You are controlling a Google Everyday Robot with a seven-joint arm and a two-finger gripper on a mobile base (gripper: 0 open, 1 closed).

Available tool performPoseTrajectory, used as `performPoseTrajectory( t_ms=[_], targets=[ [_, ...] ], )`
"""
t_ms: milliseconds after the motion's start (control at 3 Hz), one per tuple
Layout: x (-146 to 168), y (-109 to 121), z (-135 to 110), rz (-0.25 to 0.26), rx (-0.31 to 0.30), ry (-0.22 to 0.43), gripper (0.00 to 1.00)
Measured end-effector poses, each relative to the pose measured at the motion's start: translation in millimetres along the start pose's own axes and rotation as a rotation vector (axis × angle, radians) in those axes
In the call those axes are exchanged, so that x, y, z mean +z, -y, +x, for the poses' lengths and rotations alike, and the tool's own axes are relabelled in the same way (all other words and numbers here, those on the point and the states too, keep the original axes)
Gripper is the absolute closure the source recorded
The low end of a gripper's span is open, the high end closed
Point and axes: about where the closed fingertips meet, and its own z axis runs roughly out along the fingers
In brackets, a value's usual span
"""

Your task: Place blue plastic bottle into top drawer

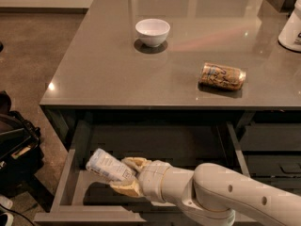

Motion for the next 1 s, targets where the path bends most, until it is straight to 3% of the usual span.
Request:
performPoseTrajectory(
  t_ms=[1000],
  targets=[
    [0.0, 0.0, 0.0, 0.000, 0.000, 0.000, 0.12]
  ],
)
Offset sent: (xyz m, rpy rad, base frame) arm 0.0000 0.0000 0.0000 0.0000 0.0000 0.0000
